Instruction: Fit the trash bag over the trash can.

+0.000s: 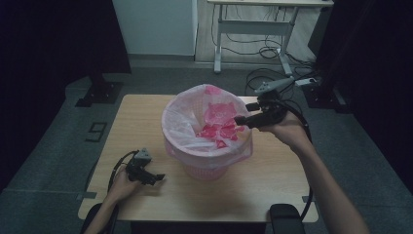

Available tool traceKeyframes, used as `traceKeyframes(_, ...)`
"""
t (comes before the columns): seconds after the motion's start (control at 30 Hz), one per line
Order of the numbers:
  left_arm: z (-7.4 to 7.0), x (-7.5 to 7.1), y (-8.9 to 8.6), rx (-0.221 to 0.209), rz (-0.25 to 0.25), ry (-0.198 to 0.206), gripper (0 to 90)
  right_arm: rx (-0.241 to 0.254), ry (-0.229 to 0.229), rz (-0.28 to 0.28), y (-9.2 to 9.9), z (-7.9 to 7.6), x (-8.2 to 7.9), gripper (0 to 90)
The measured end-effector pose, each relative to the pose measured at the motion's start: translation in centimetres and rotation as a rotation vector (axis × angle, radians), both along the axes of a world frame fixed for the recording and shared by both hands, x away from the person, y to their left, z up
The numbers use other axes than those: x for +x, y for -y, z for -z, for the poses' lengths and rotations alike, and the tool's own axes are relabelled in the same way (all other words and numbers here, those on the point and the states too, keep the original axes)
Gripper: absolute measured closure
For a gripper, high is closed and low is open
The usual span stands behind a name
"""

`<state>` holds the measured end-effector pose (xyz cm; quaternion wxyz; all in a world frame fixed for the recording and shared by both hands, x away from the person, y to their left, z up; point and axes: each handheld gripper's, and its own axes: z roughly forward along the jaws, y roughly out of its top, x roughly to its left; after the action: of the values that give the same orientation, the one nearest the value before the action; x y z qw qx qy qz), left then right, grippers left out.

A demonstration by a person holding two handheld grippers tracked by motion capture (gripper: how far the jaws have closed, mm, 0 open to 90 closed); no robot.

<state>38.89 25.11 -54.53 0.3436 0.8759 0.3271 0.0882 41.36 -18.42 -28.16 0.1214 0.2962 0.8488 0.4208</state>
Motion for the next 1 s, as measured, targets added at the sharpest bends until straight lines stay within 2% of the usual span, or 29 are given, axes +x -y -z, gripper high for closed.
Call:
traceKeyframes(0.2, 0.2, -0.3, 0.4, 0.052, 0.015, 0.043, 0.0, -0.046, 0.004, -0.004, -3.2, -0.5, 2.0, 19.8)
traceKeyframes(0.33, 0.3, -0.3, 0.4, 0.045, 0.013, 0.045, 0.0, -0.074, 0.008, -0.031, -5.6, -0.6, 3.3, 17.4)
traceKeyframes(0.43, 0.3, -0.3, 0.4, 0.045, 0.013, 0.045, 0.0, -0.103, 0.015, -0.063, -7.5, -0.3, 4.2, 16.8)
traceKeyframes(0.5, 0.3, -0.3, 0.4, 0.045, 0.013, 0.045, 0.0, -0.128, 0.021, -0.064, -8.5, 0.0, 5.0, 16.4)
traceKeyframes(0.57, 0.3, -0.3, 0.4, 0.045, 0.012, 0.046, 0.0, -0.133, 0.019, -0.058, -9.3, 0.6, 5.8, 15.6)
traceKeyframes(0.63, 0.3, -0.3, 0.4, 0.045, 0.012, 0.046, 0.0, -0.146, -0.005, -0.042, -10.0, 1.5, 6.7, 15.5)
traceKeyframes(0.73, 0.3, -0.3, 0.4, 0.045, 0.011, 0.046, 0.0, -0.189, -0.056, -0.045, -11.1, 3.5, 7.7, 13.2)
traceKeyframes(0.87, 0.3, -0.3, 0.4, 0.045, 0.01, 0.046, 0.0, -0.263, -0.096, 0.004, -12.2, 6.1, 8.9, 13.3)
traceKeyframes(1.0, 0.3, -0.3, 0.4, 0.046, 0.009, 0.046, 0.0, -0.295, -0.141, 0.015, -12.8, 7.5, 9.2, 13.6)
